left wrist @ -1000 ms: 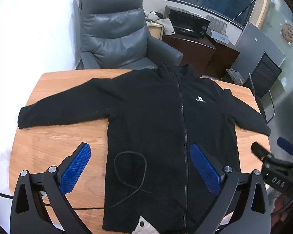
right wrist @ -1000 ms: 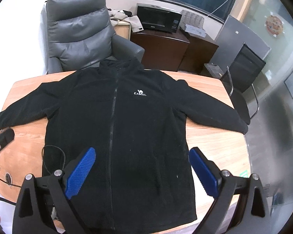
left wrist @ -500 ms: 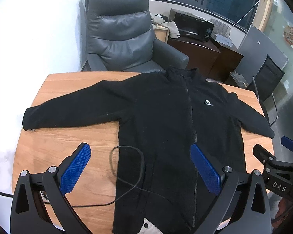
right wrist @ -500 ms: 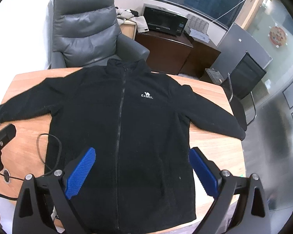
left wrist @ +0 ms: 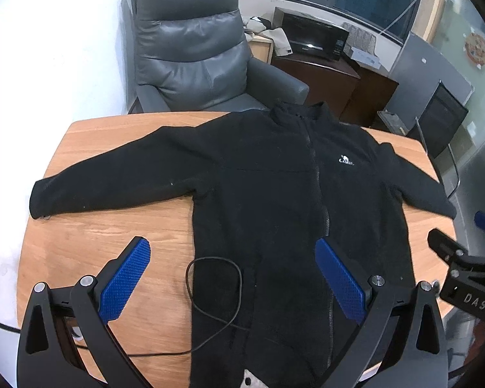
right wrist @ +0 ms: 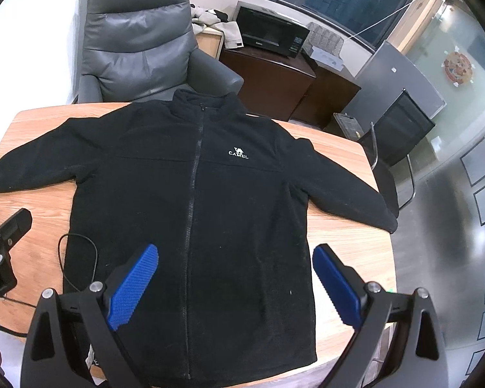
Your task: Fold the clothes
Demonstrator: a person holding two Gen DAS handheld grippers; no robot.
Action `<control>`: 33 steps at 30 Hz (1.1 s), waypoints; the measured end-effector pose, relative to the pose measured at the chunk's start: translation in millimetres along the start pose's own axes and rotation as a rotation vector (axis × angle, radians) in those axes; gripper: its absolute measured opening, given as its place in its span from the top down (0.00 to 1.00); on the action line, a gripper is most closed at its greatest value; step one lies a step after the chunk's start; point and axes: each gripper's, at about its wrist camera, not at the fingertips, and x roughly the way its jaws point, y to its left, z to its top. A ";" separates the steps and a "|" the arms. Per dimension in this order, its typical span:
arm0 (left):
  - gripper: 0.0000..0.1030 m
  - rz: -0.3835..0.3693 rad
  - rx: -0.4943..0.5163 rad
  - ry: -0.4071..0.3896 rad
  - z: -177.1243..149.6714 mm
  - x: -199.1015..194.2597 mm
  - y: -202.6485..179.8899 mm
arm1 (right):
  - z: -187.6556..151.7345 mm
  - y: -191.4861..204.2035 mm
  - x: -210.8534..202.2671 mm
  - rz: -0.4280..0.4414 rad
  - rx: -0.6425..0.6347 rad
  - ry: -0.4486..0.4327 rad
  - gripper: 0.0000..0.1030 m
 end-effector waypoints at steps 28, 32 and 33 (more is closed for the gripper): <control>0.00 0.122 0.031 0.001 23.2 2.9 -134.3 | 7.0 -117.3 62.3 0.178 0.068 -0.042 0.04; 0.00 0.068 0.064 0.019 32.9 25.2 -157.6 | -2.1 -159.9 77.9 0.283 0.133 -0.068 0.04; 0.00 0.043 0.079 0.026 36.2 34.3 -164.7 | -5.9 -179.1 86.3 0.314 0.157 -0.079 0.04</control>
